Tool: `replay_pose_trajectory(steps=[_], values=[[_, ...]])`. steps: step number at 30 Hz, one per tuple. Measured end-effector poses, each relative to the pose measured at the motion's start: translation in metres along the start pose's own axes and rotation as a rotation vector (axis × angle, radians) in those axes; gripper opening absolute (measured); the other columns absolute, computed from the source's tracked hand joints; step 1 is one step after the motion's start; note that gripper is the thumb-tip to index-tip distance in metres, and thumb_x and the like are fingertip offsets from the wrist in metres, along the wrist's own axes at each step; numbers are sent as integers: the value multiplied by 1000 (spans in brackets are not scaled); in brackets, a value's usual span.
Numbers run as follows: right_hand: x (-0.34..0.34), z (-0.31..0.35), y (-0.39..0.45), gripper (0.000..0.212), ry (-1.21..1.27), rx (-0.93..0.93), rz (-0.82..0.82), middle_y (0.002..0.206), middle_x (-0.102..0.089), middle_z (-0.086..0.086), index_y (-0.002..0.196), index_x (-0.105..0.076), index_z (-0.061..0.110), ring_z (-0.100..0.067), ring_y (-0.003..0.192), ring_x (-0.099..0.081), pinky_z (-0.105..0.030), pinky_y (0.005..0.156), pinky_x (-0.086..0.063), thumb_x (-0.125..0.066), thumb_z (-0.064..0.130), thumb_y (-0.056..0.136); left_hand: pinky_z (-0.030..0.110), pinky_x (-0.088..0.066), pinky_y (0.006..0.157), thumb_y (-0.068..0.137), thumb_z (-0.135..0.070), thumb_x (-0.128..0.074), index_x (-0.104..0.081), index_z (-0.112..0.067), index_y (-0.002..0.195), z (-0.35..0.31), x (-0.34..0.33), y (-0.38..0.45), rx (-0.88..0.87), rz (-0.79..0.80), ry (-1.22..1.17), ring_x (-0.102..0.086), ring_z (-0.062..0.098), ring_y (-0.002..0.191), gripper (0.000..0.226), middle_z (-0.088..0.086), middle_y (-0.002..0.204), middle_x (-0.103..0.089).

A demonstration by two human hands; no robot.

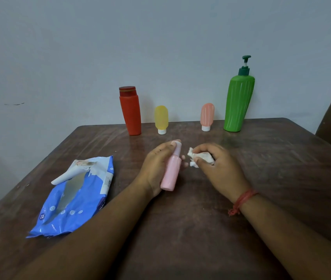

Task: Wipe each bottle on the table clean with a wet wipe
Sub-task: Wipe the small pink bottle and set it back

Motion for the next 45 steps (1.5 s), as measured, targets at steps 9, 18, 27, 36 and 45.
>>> replay_pose_trajectory(steps=[9,18,27,36,45], values=[[-15,28,-8,43,-172,286,30,115,-58,-2,119,-68,7,-12,105,-58,-15,92,-45,-58,-13,83,32,-58,77,103,-21,-50,-66,-7,122,6,-1,5,64,57,-135,-68,20,87,29,12,105,-72],[3,30,-3,25,-225,268,-153,100,-67,1,102,-68,10,-11,91,-61,-23,78,-49,-70,-4,81,44,-58,82,101,-11,-41,-53,-9,142,10,-18,0,124,335,-112,-58,32,109,42,23,139,-57],[-5,26,-2,19,-327,435,-34,99,-66,-4,94,-71,7,-23,95,-63,-32,86,-50,-69,-6,81,34,-53,66,96,-5,-53,-61,-13,135,11,-16,0,0,300,-2,-60,24,80,40,14,109,-68],[-7,27,-6,14,-345,480,8,98,-64,-5,94,-70,5,-21,92,-62,-31,83,-51,-68,-4,84,35,-54,67,103,-8,-42,-60,-14,135,9,-17,-3,-22,241,23,-60,27,85,37,16,110,-70],[-5,2,-4,20,325,-195,-135,100,-73,3,101,-67,19,-12,96,-70,-33,85,-56,-69,3,90,33,-55,60,103,-6,-48,-51,-23,142,7,-13,-1,-79,187,93,-66,24,73,43,17,129,-60]])
Point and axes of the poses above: each hand's wrist, its own y-axis towards the middle knuckle, its own x-axis out of the back of the hand, z = x × y, the point moved 4 cm from there along y, towards the middle knuckle
